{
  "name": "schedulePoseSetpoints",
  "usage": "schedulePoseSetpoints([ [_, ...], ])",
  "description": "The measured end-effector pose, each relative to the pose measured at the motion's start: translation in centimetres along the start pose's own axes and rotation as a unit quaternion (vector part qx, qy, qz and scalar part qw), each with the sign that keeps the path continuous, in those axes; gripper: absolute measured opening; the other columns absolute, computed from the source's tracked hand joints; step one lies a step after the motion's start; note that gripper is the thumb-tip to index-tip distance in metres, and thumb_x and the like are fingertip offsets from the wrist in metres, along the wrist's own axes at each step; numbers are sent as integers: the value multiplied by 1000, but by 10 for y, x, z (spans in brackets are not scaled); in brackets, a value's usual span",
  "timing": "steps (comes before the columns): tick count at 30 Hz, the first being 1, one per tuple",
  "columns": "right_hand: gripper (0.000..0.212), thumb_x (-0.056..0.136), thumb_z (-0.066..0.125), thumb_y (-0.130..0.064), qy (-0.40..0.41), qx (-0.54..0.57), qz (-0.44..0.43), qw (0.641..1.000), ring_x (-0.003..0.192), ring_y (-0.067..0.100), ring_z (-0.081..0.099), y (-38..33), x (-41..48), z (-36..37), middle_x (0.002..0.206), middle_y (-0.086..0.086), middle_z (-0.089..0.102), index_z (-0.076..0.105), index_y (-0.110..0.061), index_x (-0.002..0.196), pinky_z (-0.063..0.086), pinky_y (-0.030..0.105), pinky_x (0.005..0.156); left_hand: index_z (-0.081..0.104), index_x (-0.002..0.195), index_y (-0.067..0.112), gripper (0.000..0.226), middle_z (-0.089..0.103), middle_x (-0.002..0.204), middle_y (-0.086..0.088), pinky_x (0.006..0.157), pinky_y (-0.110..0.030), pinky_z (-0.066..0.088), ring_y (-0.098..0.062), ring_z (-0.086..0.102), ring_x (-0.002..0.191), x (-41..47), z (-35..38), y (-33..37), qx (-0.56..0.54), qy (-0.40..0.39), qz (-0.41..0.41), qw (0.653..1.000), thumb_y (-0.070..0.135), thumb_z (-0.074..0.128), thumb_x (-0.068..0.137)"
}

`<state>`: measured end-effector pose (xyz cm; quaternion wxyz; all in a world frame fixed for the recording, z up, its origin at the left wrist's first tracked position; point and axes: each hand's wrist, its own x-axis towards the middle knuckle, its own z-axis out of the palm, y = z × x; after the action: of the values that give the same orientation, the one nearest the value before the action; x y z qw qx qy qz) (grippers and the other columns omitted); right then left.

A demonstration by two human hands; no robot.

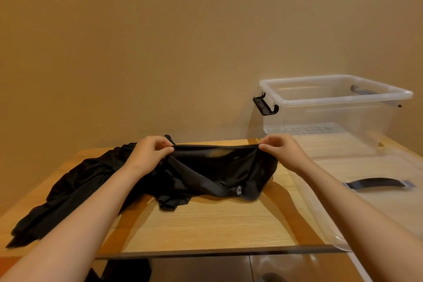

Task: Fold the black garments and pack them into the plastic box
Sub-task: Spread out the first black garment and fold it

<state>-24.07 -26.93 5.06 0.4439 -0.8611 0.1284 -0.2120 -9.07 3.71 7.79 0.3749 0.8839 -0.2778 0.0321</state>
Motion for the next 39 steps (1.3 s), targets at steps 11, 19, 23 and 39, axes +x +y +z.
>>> schedulePoseSetpoints([
  [11, 10, 91, 62, -7, 24, 13, 5, 1000, 77, 15, 65, -10, -1, 7, 84, 3, 67, 61, -17, 94, 55, 31, 73, 65, 97, 19, 5, 66, 84, 0, 68, -22, 46, -11, 62, 77, -6, 11, 7, 9, -53, -25, 998, 22, 64, 93],
  [19, 35, 75, 77, -44, -93, -218, 74, 969, 86, 11, 58, 35, -33, 31, 93, -8, 61, 62, -23, 99, 49, 25, 70, 57, 109, 24, 39, 57, 104, 7, 87, -32, 50, -11, 55, 98, -31, 63, -9, 94, -76, -59, 991, 45, 74, 80],
  [23, 62, 71, 76, -56, -51, -279, 109, 953, 97, 15, 61, 51, -40, 23, 111, 1, 64, 63, -16, 117, 55, 32, 78, 56, 109, 21, 48, 55, 106, 6, 81, -27, 47, -11, 53, 96, -42, 66, -15, 122, -90, -72, 986, 47, 78, 75],
  [39, 16, 99, 50, -24, 10, 46, 108, 993, 79, 12, 62, 19, -42, 15, 91, 6, 65, 54, -13, 89, 50, 24, 67, 60, 79, 13, 20, 60, 76, -9, 68, -30, 44, -24, 57, 72, -45, 41, -22, -14, -73, -28, 997, 25, 59, 96],
])
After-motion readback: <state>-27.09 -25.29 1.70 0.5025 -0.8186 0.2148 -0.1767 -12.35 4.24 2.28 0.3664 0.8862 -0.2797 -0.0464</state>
